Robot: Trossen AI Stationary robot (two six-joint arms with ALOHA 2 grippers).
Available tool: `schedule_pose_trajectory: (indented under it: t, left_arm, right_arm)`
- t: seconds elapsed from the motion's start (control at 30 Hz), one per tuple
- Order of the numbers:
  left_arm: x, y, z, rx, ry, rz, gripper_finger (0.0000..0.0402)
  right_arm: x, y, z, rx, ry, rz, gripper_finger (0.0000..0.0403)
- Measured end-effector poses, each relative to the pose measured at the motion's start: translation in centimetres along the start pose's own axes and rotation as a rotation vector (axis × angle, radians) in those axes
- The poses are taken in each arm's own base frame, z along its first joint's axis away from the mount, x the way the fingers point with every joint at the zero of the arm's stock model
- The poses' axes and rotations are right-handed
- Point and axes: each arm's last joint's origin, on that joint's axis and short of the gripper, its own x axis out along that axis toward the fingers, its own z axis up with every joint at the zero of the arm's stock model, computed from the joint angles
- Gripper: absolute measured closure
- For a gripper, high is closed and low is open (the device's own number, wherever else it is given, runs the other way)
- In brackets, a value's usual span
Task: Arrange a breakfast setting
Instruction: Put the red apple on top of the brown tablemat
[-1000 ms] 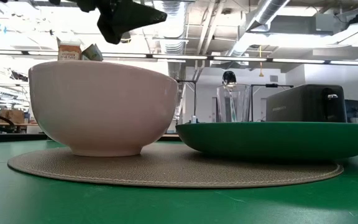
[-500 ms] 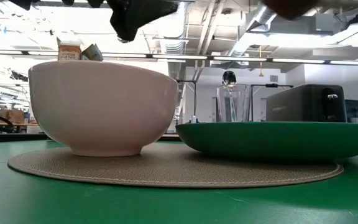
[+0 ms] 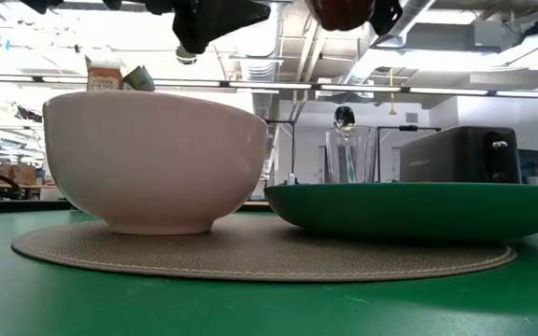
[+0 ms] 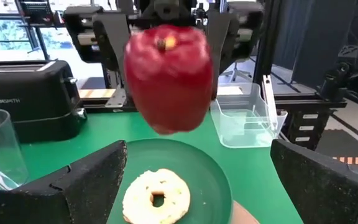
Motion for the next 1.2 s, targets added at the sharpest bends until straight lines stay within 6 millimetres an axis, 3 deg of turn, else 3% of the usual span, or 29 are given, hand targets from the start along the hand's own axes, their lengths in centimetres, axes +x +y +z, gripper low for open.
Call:
schedule_pose_trajectory:
  t: [0.1, 0.47, 0.73, 0.93, 1.07, 1.2]
  left_arm:
    - [0.0, 0.2, 0.1, -0.011, -0.01, 0.055, 0.0018]
    - [1.3, 0.3, 2.1, -0.05, -0.036, 0.072, 0.0018]
    - [2.9, -0.1, 0.7, -0.059, 0.025, 0.09, 0.0018]
    - [3.3, 0.0, 0.8, -0.052, 0.012, 0.108, 0.002]
    - [3.3, 0.1, 0.8, -0.052, 0.008, 0.11, 0.0047]
    - [3.4, 0.3, 0.7, -0.062, 0.02, 0.115, 0.0109]
  right_arm:
    - [0.2, 0.0, -0.4, -0.002, -0.008, 0.016, 0.0097]
    - [4.1, 0.2, -2.2, -0.01, -0.014, -0.002, 0.0097]
    - [4.4, -0.4, -1.9, -0.011, -0.047, -0.016, 0.0097]
    - [4.4, -0.3, -1.9, -0.024, -0.052, -0.014, 0.0097]
    - [4.4, -0.4, -1.8, -0.02, -0.054, -0.015, 0.0097]
    - [4.4, -0.3, -1.9, -0.024, -0.052, -0.013, 0.0097]
